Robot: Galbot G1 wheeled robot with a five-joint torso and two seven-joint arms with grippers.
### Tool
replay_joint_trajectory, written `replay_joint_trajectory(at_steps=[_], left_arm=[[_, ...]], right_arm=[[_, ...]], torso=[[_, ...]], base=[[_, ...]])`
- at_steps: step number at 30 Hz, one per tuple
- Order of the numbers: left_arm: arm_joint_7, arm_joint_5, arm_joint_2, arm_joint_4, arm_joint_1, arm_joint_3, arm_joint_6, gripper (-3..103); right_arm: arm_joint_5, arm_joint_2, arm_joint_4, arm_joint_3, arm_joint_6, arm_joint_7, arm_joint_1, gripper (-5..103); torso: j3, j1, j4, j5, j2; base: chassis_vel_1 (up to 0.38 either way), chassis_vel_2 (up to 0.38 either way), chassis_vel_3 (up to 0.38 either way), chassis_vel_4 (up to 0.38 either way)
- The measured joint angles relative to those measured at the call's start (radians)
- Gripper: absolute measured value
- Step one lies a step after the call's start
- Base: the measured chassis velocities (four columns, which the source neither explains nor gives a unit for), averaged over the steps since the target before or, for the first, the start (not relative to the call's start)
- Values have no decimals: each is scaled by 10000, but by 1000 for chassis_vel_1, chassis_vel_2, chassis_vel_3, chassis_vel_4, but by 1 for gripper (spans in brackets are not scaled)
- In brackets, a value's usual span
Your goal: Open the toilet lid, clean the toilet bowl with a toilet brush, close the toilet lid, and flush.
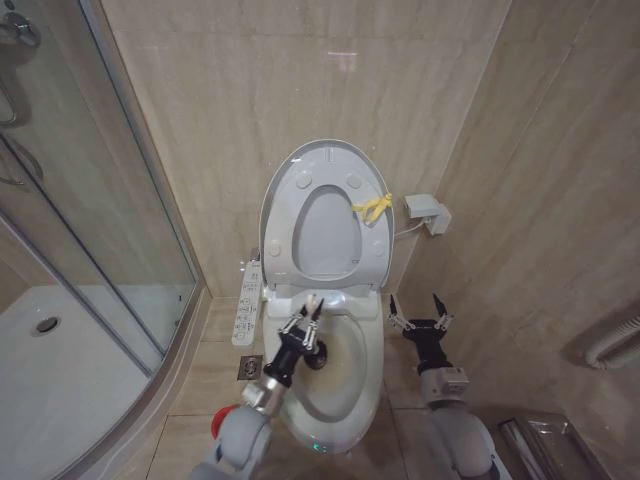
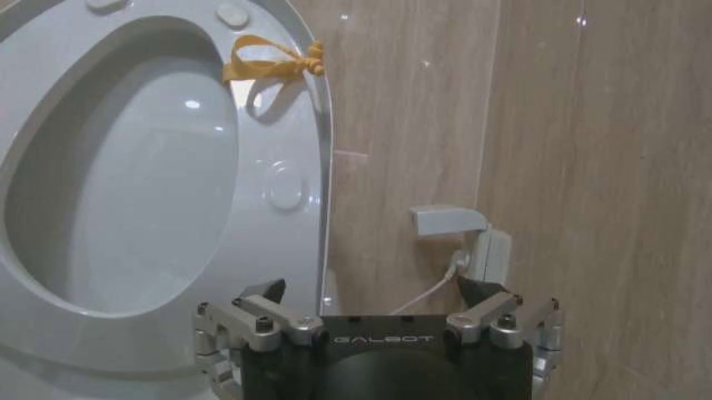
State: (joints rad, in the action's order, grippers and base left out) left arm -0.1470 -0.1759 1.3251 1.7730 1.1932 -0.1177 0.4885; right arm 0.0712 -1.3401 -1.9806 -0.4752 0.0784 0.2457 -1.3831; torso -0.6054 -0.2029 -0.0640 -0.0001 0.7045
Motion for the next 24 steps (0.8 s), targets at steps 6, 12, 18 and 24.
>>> replay_joint_trajectory(at_steps=[6,12,18,24], left_arm=[[235,9,-299,1556,1057,-1011,-140,19],[372,11,-430,2508,2193,-2239,-182,19],[506,2,-366,3171,3546,-3273,-7,19],[660,9,-233,3212,4315,-3799,360,19]], right_arm=[[1,0,0,0,0,0,0,100],[0,0,0,0,0,0,0,100],[0,0,0,1,0,0,0,100],[0,0,0,0,0,0,0,100]], torso=[[0,0,-1,-1,0],[1,1,0,0,0],[0,1,-1,-1,0],[0,1,0,0,0]], base=[[0,0,0,0],[0,0,0,0],[0,0,0,0],[0,0,0,0]])
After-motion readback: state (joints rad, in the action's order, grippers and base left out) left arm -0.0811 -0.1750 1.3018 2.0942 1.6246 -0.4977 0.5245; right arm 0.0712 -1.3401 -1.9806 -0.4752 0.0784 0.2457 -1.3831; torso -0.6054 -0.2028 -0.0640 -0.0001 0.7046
